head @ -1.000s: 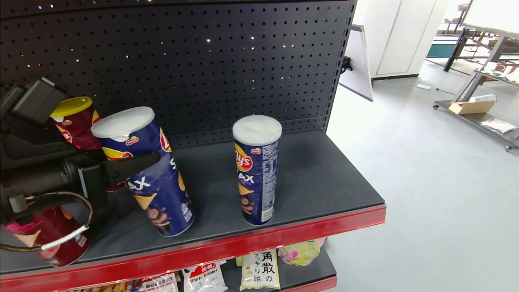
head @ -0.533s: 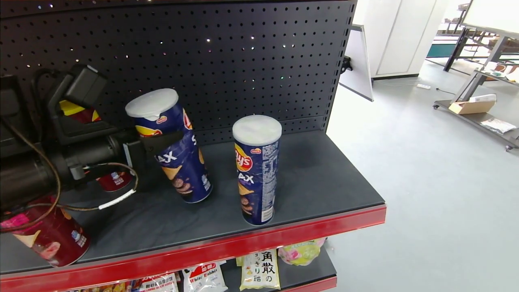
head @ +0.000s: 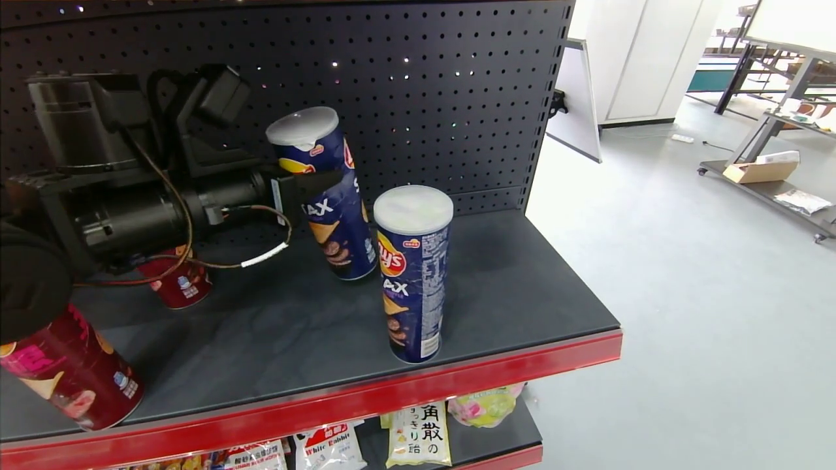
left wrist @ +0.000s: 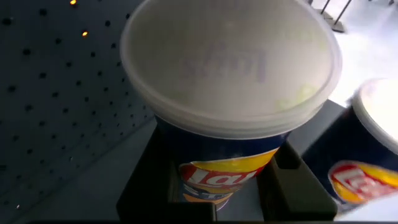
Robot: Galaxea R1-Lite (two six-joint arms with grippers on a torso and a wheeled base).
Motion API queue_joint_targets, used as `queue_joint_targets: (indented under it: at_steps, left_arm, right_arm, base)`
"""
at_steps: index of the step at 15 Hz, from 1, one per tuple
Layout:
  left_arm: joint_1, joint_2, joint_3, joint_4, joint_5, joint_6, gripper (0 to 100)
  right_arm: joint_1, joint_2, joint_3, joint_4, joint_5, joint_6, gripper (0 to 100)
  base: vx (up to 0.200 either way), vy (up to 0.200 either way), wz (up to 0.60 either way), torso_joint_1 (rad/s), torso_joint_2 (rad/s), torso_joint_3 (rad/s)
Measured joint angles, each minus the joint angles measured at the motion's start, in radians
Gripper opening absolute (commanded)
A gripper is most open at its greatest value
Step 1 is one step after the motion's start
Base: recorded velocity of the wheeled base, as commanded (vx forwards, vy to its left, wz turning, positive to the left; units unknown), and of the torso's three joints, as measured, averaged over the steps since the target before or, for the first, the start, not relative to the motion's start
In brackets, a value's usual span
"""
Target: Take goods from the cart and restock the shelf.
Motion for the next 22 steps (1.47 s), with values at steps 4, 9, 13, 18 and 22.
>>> queue_joint_targets:
  at_steps: [4, 9, 13, 18, 22]
  left_arm:
    - [-0.039, 0.089, -0.099, 0.003, 0.003, 0.006, 0]
    - [-0.094, 0.183, -0.195, 0.024, 0.006, 0.01, 0]
    - [-0.098, 0.227, -0.213, 0.069, 0.007, 0.029, 0]
    - [-0.096, 0.246, -0.246, 0.119, 0.003, 0.038, 0]
    - [-0.097, 0.258, -0.256, 0.118, 0.005, 0.04, 0]
  right_arm:
    - [-0.001, -0.001, 0.0, 0.0, 0.0, 0.0, 100]
    - [0.0, -0.001, 0.0, 0.0, 0.0, 0.0, 100]
    - [0.0, -0.001, 0.0, 0.0, 0.0, 0.001, 100]
    - [0.0, -0.002, 0.0, 0.0, 0.0, 0.0, 100]
    - [-0.001, -0.002, 0.0, 0.0, 0.0, 0.0, 100]
  base:
    - [0.0, 0.0, 0.0, 0.0, 0.0, 0.0]
    - [0.0, 0.0, 0.0, 0.0, 0.0, 0.0]
    - [0.0, 0.0, 0.0, 0.0, 0.0, 0.0]
    - [0.0, 0.0, 0.0, 0.0, 0.0, 0.0]
    - [0.0, 0.0, 0.0, 0.0, 0.0, 0.0]
